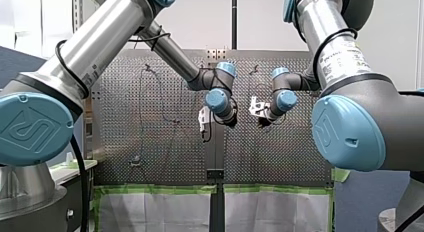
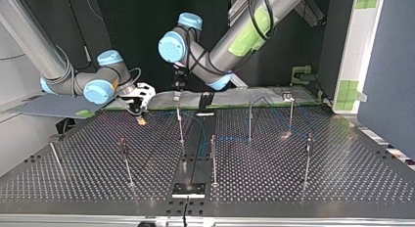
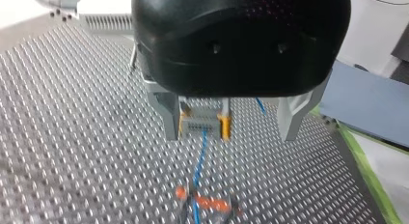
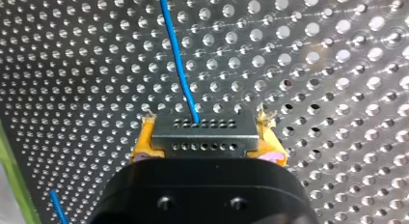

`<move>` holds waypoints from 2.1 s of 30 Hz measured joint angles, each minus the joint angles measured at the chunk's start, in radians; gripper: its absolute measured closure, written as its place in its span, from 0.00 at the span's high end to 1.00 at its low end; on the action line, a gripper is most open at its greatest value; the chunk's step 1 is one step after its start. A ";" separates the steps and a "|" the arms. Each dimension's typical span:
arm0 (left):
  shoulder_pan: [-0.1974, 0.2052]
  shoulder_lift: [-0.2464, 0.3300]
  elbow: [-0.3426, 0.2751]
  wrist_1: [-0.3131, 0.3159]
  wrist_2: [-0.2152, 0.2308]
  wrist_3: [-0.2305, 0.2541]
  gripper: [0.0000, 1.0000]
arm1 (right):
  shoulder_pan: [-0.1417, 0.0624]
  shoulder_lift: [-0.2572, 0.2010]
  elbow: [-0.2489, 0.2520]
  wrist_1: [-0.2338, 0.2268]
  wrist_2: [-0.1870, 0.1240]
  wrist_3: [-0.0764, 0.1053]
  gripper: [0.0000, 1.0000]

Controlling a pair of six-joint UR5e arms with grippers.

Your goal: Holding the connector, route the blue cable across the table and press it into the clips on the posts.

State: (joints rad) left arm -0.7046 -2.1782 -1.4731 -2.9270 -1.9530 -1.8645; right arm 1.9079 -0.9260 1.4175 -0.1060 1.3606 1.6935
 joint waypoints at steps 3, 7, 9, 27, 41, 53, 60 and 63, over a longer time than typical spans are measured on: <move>-0.030 0.000 0.011 0.018 -0.026 -0.008 1.00 | -0.001 0.000 0.007 0.009 -0.001 0.000 0.00; -0.061 -0.003 0.037 0.019 -0.043 -0.014 1.00 | -0.008 -0.001 0.015 0.017 -0.003 -0.001 0.00; -0.064 -0.004 0.049 0.017 -0.048 -0.017 1.00 | -0.014 -0.002 0.016 0.021 -0.007 0.000 0.00; -0.067 -0.103 0.160 -0.029 -0.092 -0.030 1.00 | -0.080 -0.059 0.044 0.027 -0.065 0.015 0.00; -0.064 -0.156 0.287 -0.061 -0.110 -0.055 1.00 | -0.086 -0.083 0.064 0.027 -0.075 0.011 0.00; -0.063 -0.243 0.406 -0.062 -0.181 -0.080 1.00 | -0.081 -0.083 0.064 0.024 -0.084 0.012 0.00; -0.061 -0.250 0.420 -0.053 -0.179 -0.085 1.00 | -0.081 -0.083 0.064 0.022 -0.092 0.013 0.00; -0.062 -0.267 0.433 -0.062 -0.178 -0.086 1.00 | -0.081 -0.083 0.064 0.022 -0.093 0.013 0.00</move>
State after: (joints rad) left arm -0.7663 -2.4456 -1.0398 -2.9885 -2.1306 -1.9504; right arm 1.8271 -1.0087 1.4813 -0.0845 1.2673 1.7066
